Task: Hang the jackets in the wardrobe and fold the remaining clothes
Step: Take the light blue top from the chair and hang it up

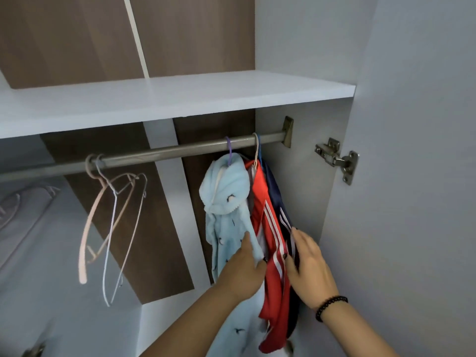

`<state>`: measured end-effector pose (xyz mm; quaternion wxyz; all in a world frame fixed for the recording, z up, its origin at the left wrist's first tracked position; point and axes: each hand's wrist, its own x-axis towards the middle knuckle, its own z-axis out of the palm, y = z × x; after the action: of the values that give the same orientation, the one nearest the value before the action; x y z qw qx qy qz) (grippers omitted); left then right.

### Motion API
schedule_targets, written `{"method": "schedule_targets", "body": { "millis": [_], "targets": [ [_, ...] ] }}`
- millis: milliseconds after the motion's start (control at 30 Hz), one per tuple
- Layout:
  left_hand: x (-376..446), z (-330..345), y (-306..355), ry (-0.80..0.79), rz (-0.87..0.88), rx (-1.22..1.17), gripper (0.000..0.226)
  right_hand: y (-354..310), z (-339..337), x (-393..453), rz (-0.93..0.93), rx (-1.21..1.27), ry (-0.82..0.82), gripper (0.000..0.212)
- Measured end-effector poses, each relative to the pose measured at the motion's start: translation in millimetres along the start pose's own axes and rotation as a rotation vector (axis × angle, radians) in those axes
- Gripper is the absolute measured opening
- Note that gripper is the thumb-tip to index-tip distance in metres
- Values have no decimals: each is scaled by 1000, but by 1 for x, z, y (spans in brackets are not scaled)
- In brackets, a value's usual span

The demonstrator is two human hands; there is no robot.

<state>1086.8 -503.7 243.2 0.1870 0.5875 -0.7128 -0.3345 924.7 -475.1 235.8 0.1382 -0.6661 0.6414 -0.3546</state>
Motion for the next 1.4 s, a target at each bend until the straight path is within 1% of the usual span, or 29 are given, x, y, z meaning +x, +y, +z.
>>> {"method": "schedule_targets", "body": {
  "millis": [100, 233, 300, 400, 500, 600, 700, 833, 1000, 1100, 1400],
  "targets": [
    [-29, 4, -3, -62, 48, 49, 76, -6, -7, -35, 102, 57, 27, 61],
    [-84, 15, -9, -126, 142, 144, 71, -20, -17, -104, 178, 58, 45, 59],
    [-115, 26, -12, -172, 191, 158, 64, -29, -23, -145, 208, 39, 53, 59],
    [-156, 46, -15, -284, 189, 119, 50, -33, -30, -207, 271, -13, 38, 61],
    [-190, 71, -14, -377, 182, 98, 57, -32, -39, -264, 364, -61, 11, 63],
    [-222, 98, -5, -496, 210, 134, 64, -28, -53, -316, 454, -109, 1, 63],
    [-250, 126, 12, -607, 249, 139, 66, -23, -71, -361, 559, -138, -7, 63],
    [-281, 161, 38, -677, 333, 181, 64, -11, -97, -412, 652, -183, -1, 61],
    [-316, 208, 78, -766, 421, 197, 63, 7, -130, -469, 741, -179, 33, 61],
    [-341, 242, 109, -794, 471, 222, 63, 22, -160, -507, 779, -175, 48, 61],
    [-435, 353, 203, -895, 557, 175, 61, 74, -260, -638, 888, -232, 91, 58]
  ]
}}
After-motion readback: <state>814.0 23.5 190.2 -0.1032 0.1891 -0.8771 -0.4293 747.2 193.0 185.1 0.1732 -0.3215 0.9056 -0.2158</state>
